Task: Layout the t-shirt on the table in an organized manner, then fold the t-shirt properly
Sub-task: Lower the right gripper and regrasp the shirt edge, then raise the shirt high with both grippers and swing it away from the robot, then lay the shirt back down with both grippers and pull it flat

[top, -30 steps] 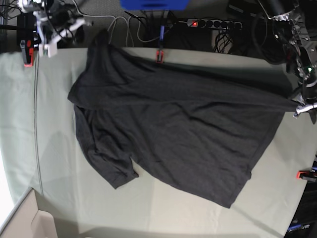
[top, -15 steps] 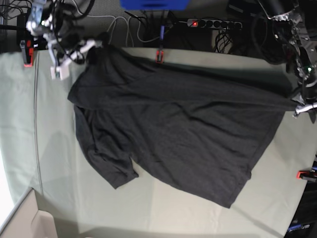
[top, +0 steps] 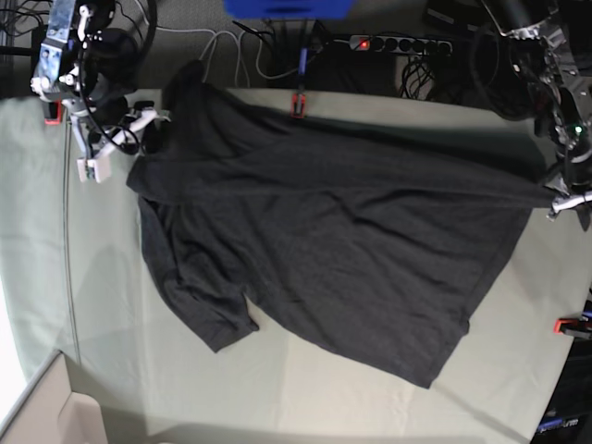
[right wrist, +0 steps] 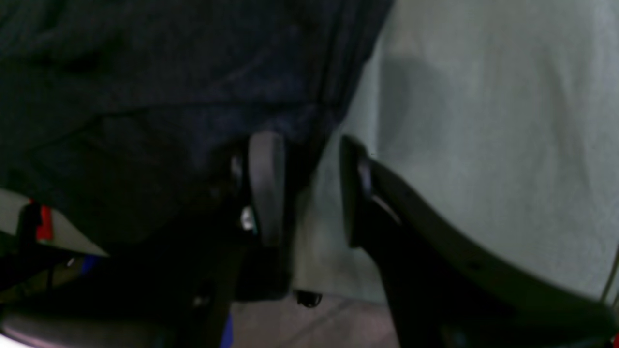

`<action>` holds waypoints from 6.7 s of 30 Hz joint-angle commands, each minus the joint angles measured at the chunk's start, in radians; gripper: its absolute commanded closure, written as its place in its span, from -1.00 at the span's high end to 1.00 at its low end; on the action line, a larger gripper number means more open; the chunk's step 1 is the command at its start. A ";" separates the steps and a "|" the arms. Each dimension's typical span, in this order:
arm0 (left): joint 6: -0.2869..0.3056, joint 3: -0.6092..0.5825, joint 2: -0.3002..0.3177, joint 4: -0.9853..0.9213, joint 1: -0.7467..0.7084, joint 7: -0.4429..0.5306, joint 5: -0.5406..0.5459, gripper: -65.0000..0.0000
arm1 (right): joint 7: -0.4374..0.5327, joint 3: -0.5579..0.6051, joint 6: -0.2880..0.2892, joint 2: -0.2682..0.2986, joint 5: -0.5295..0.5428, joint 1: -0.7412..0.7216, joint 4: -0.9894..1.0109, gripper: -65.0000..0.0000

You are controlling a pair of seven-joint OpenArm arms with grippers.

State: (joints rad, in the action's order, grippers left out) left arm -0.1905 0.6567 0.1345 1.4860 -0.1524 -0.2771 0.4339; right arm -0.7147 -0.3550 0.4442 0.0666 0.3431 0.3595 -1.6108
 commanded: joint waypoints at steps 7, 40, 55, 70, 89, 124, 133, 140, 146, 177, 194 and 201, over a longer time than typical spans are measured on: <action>0.003 0.004 0.015 0.015 0.007 0.028 -0.005 -1.00 | 0.017 -0.002 0.003 0.006 0.012 -0.015 -0.016 -0.74; 0.003 0.004 0.017 0.018 0.010 0.029 -0.005 -1.00 | -0.084 -0.095 0.008 0.005 0.020 -0.053 -0.064 -0.01; 0.003 0.002 0.015 0.014 0.018 0.028 -0.005 -1.00 | -0.079 -0.029 0.009 0.000 0.020 -0.096 -0.003 -0.03; 0.003 0.008 0.015 0.025 0.018 0.031 -0.005 -1.00 | -0.089 -0.108 0.009 -0.001 0.020 -0.076 -0.139 -1.00; 0.003 -0.077 0.000 0.204 0.095 0.026 -0.013 -1.00 | -0.089 -0.172 0.161 0.085 0.014 -0.138 -0.414 -1.00; 0.003 -0.561 0.026 -0.537 1.243 0.028 -0.016 -1.00 | 0.180 0.216 0.161 0.413 0.012 -1.665 0.786 -0.95; 0.003 -0.561 0.035 -0.536 1.309 0.025 -0.017 -1.00 | 0.217 0.227 0.161 0.439 0.020 -1.665 0.826 -0.95; 0.003 -0.559 0.060 -0.502 1.232 0.025 -0.016 -1.00 | 0.140 0.139 0.161 0.444 0.021 -1.553 0.669 -0.95; 0.003 -0.561 0.067 -0.411 1.120 0.023 -0.017 -1.00 | 0.086 0.087 0.161 0.395 0.021 -1.328 0.473 -0.96; 0.003 -0.131 -0.080 0.385 0.021 -0.233 -0.005 -1.00 | 0.011 -0.244 0.254 0.054 0.090 -0.095 -0.405 -0.96; 0.003 0.038 -0.055 0.258 -0.120 -0.236 0.254 -1.00 | 0.011 -0.378 0.254 -0.041 0.086 0.160 -0.414 -0.96; 0.003 0.045 -0.055 0.264 -0.126 -0.236 0.256 -1.00 | 0.013 -0.375 0.254 -0.037 0.086 0.214 -0.415 -0.96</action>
State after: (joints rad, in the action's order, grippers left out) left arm -0.1909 0.6941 0.0666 1.7241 -0.2821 -0.5388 0.6853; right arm -0.7250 -0.7254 0.6952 0.0174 0.4160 0.5663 -2.0048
